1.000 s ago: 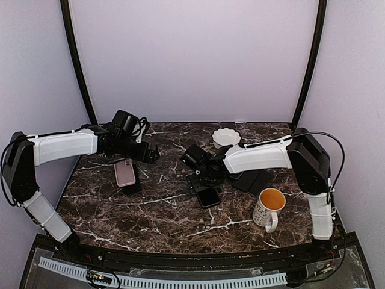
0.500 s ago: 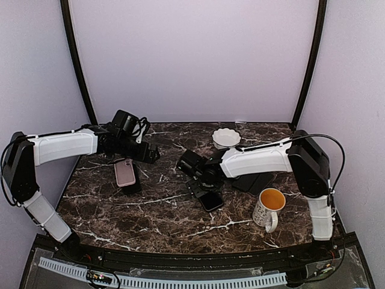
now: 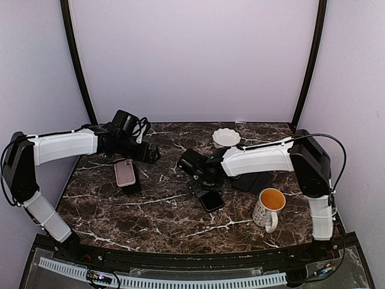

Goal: Put the phone into the phone case
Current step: Install the phone into the phone case, then press the top right corner of the phone case.

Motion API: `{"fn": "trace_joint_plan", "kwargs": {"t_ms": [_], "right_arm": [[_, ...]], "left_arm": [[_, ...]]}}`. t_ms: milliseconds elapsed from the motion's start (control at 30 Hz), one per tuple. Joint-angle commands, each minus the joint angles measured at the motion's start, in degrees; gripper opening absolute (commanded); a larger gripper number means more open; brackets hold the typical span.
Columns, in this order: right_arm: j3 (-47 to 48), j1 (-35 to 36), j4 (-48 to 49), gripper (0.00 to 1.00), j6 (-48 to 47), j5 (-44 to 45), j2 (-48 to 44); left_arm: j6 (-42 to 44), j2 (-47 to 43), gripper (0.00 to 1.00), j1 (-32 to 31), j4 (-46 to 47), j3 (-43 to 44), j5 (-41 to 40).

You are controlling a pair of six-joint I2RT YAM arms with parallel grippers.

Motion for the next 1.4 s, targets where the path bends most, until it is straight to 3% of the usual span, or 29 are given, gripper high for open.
{"fn": "trace_joint_plan", "kwargs": {"t_ms": [0, 233, 433, 733, 900, 1067, 1133, 1233, 1267, 1367], "right_arm": [[2.29, 1.67, -0.79, 0.68, -1.66, 0.59, -3.74], [-1.30, 3.48, 0.62, 0.35, -1.97, -2.06, -3.84], [-3.16, 3.54, 0.36, 0.23, -0.42, -4.56, -2.63], [-12.65, 2.19, 0.34, 0.14, 2.56, -12.39, -2.21], [-12.96, 0.11, 0.21, 0.13, 2.21, -14.17, -3.48], [-4.33, -0.63, -3.91, 0.26, -1.28, -9.22, -5.94], [-1.14, -1.29, -5.73, 0.47, -1.95, -6.83, -6.91], [2.07, -2.79, -9.02, 0.91, -1.08, -3.45, -8.04], [2.27, -3.47, -9.54, 0.98, -0.60, -3.41, -8.31], [1.28, -4.62, -8.67, 0.98, 0.55, -7.52, -8.51]], "left_arm": [[0.74, -0.21, 0.98, -0.08, -0.58, 0.21, 0.77], [0.87, 0.18, 0.98, -0.08, -0.65, 0.33, 1.31], [0.91, 0.90, 0.97, -0.08, -0.73, 0.39, 0.97], [0.87, 1.38, 0.96, -0.06, -1.11, 0.72, 0.67], [0.99, 0.84, 0.96, -0.08, -0.96, 0.57, 0.45], [1.03, 0.79, 0.96, -0.05, -1.12, 0.71, 0.82], [1.18, 0.63, 0.96, -0.08, -1.13, 0.73, 0.72], [1.50, 0.44, 0.96, -0.08, -1.21, 0.73, -0.17], [1.55, 0.33, 0.96, -0.08, -1.19, 0.73, -0.24], [1.59, 0.09, 0.95, -0.08, -1.10, 0.73, 0.31]]}}
